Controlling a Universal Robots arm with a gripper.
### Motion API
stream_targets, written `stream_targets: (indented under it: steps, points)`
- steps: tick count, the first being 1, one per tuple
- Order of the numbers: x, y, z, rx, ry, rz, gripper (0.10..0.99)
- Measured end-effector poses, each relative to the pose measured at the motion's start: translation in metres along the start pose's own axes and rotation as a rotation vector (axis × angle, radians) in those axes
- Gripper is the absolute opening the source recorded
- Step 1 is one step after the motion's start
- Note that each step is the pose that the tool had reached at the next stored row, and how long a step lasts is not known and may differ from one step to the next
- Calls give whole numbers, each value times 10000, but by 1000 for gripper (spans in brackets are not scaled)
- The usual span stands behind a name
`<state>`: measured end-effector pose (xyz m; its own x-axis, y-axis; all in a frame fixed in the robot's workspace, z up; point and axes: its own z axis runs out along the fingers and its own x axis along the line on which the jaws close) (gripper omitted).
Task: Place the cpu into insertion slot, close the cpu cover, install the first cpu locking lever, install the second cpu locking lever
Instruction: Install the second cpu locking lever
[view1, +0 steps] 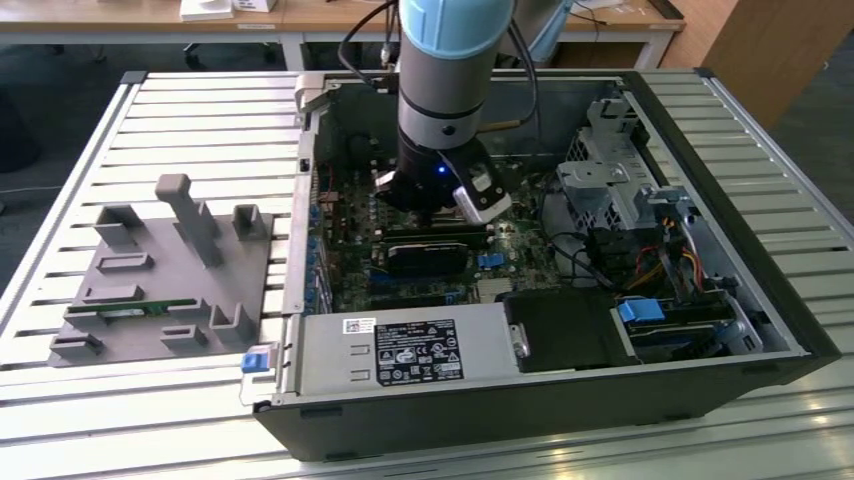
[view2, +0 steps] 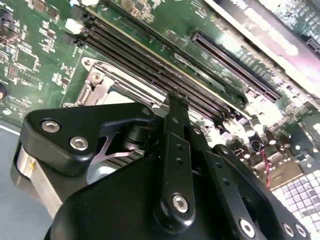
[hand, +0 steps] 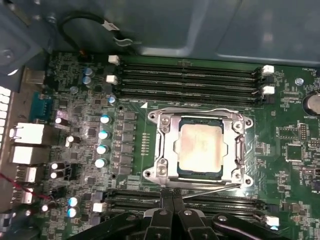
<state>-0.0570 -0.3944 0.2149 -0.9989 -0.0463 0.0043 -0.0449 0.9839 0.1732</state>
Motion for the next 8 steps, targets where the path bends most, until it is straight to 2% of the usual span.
stream_targets:
  steps: [4, 8]
  points:
    - [76, -33, -6, -174, -13, -4, 106]
    - [99, -50, 4, -382, -24, -7, 106]
